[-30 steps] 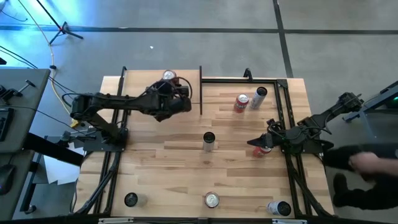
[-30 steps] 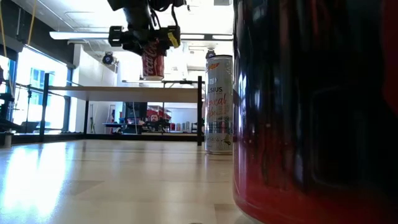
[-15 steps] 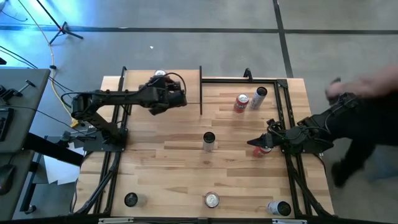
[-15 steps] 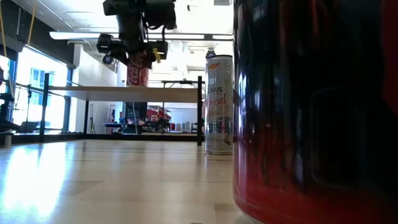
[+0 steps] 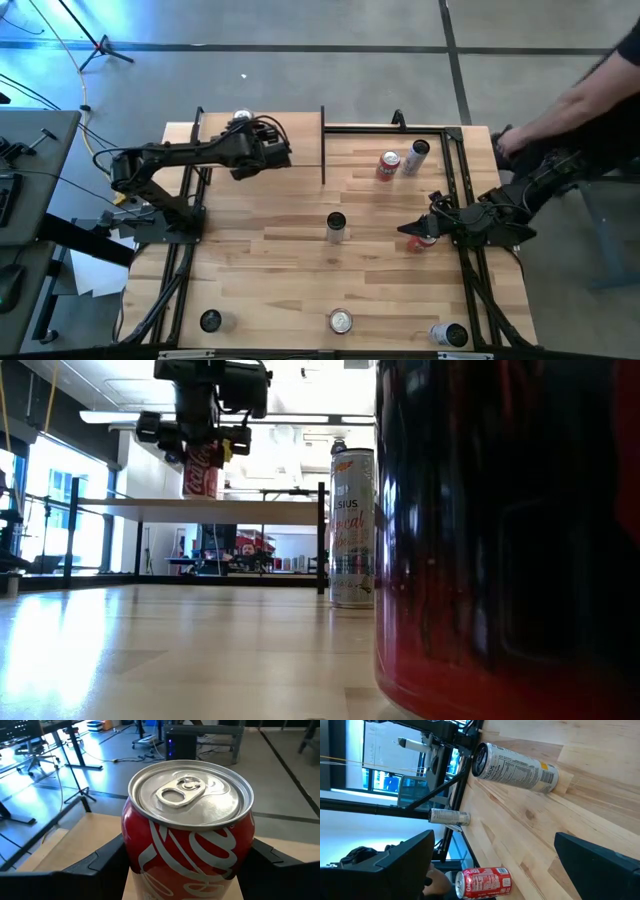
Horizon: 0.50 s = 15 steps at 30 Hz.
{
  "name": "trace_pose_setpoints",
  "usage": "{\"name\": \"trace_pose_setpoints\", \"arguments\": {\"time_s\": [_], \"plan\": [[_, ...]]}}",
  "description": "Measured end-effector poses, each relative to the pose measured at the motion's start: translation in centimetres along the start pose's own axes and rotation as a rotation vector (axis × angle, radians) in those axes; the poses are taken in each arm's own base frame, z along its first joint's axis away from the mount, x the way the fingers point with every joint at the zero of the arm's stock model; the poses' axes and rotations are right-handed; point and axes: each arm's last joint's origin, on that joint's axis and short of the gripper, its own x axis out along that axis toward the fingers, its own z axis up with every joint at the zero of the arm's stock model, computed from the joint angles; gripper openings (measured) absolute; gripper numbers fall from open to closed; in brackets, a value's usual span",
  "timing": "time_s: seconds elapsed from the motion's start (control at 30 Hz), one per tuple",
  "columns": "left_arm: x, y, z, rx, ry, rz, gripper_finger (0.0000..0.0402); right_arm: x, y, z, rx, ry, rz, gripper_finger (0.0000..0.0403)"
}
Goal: Place canned beverage on shelf
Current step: Put the top red soda can on the shelf
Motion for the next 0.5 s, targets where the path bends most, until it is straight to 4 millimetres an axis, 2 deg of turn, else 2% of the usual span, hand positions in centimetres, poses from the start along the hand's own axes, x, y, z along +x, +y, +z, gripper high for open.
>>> {"name": "trace_pose_setpoints", "arguments": {"time_s": [0.5], "plan": [[1.1, 2.9, 1.0, -0.008, 0.015, 0.143, 0.0253, 0.0, 0.0, 0.0, 0.000, 0.000, 0.000, 0.0400]]}}
